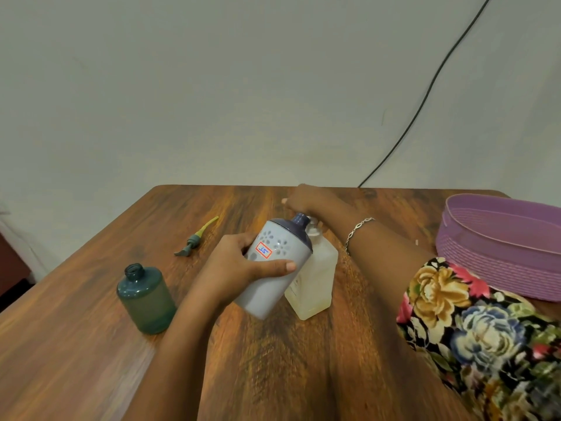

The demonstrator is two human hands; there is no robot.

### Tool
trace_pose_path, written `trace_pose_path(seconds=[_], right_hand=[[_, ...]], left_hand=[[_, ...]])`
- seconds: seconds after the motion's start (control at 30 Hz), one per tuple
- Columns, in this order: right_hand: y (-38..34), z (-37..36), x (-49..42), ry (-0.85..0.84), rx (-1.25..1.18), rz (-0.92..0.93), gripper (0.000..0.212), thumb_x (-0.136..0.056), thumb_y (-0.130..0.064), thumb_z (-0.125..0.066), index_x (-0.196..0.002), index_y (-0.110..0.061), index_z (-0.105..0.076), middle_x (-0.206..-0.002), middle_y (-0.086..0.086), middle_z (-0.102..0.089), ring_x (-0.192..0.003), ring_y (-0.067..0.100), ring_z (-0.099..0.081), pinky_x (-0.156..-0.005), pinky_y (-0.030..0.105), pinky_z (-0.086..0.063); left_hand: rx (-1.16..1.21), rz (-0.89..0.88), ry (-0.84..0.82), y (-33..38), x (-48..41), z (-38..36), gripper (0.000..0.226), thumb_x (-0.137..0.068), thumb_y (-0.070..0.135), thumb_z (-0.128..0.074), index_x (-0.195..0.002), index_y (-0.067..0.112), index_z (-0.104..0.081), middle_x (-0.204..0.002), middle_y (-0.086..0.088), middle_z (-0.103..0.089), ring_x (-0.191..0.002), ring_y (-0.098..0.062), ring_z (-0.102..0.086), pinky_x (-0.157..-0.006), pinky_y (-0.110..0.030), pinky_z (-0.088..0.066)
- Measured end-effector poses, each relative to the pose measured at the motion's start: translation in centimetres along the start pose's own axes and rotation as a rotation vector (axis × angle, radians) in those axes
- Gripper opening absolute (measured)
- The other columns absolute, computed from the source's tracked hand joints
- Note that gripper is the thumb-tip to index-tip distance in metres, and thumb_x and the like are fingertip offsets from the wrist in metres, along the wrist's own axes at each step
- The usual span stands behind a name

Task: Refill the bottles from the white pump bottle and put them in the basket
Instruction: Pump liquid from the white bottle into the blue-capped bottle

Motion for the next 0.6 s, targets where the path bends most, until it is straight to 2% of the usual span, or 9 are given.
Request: trace_pose_path(seconds=[0.1,0.2,0.27,0.37,0.43,0.5,0.6], right_hand=[[0.8,-0.6,-0.6,0.007,0.033,-0.067,0.036,-0.097,-0.027,-0.041,-0.067,-0.008,-0.047,-0.081,0.006,-0.055,-0.056,0.014,-0.049,-0.064,0.027,-0.041],[0.8,-0.2,-0.6,0.050,-0.053,-0.057,0.024,-0.094,-0.022,-0.048,-0.085,-0.002,-0.057,-0.087,0.010,-0.059,-0.064,0.020,-0.052,-0.067,0.028,-0.041],[0.4,0.5,0.0,0.026,-0.180,-0.028,0.027,-0.091,-0.017,-0.053,-0.101,0.005,-0.064,-0.093,0.016,-0.063,-0.068,0.025,-0.054,-0.066,0.030,-0.044],[-0.4,1.4,1.7,-0.086,-0.273,0.004,0.035,-0.097,-0.023,-0.047,-0.115,0.005,-0.061,-0.079,0.014,-0.054,-0.056,0.022,-0.048,-0.059,0.033,-0.045],[-0.6,1.4,2.6,-0.104,-0.272,0.004,0.040,-0.099,-0.028,-0.043,-0.118,0.003,-0.059,-0.076,0.010,-0.050,-0.056,0.020,-0.045,-0.053,0.030,-0.043],[-0.4,0.8,3.2,-0.110,-0.226,-0.013,0.034,-0.100,-0.025,-0.041,-0.113,0.003,-0.057,-0.084,0.014,-0.050,-0.056,0.020,-0.042,-0.053,0.031,-0.042],[0.0,0.1,3.1,-0.106,-0.093,-0.023,0.026,-0.099,-0.012,-0.036,-0.084,-0.001,-0.053,-0.068,0.013,-0.044,-0.051,0.021,-0.037,-0.049,0.028,-0.037]], left_hand=[[0.001,0.008,-0.009,-0.3,-0.1,-0.3,0.057,-0.045,0.047,-0.077,-0.091,0.014,-0.069,-0.081,-0.002,-0.072,-0.073,-0.017,-0.069,-0.065,-0.033,-0.055],[0.003,-0.005,-0.015,-0.3,-0.3,-0.3,0.058,-0.046,0.046,-0.084,-0.092,0.014,-0.069,-0.082,-0.003,-0.072,-0.074,-0.018,-0.069,-0.066,-0.034,-0.056],[0.007,-0.024,-0.022,0.0,-0.4,-0.2,0.057,-0.048,0.045,-0.085,-0.093,0.014,-0.068,-0.084,-0.004,-0.072,-0.076,-0.018,-0.069,-0.065,-0.034,-0.056],[-0.021,-0.068,-0.003,0.9,-0.4,0.1,0.044,-0.057,0.037,-0.080,-0.093,0.014,-0.068,-0.084,-0.002,-0.071,-0.075,-0.015,-0.068,-0.061,-0.026,-0.053],[-0.031,-0.081,0.007,1.1,-0.3,0.2,0.045,-0.058,0.038,-0.079,-0.094,0.015,-0.067,-0.085,-0.001,-0.070,-0.076,-0.015,-0.067,-0.062,-0.028,-0.054],[-0.034,-0.077,0.002,0.6,0.0,0.1,0.053,-0.051,0.045,-0.077,-0.095,0.015,-0.067,-0.086,-0.002,-0.070,-0.078,-0.017,-0.067,-0.067,-0.033,-0.055],[-0.036,-0.065,-0.009,-0.1,-0.1,-0.1,0.055,-0.051,0.046,-0.086,-0.093,0.016,-0.068,-0.085,-0.002,-0.071,-0.078,-0.018,-0.068,-0.065,-0.033,-0.055]])
Point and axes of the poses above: each hand's wrist, its own x-axis away from the middle knuckle, its own z-axis out of the back of the hand, y = z × x, the point moved 8 cm from there along -x, towards the middle knuckle
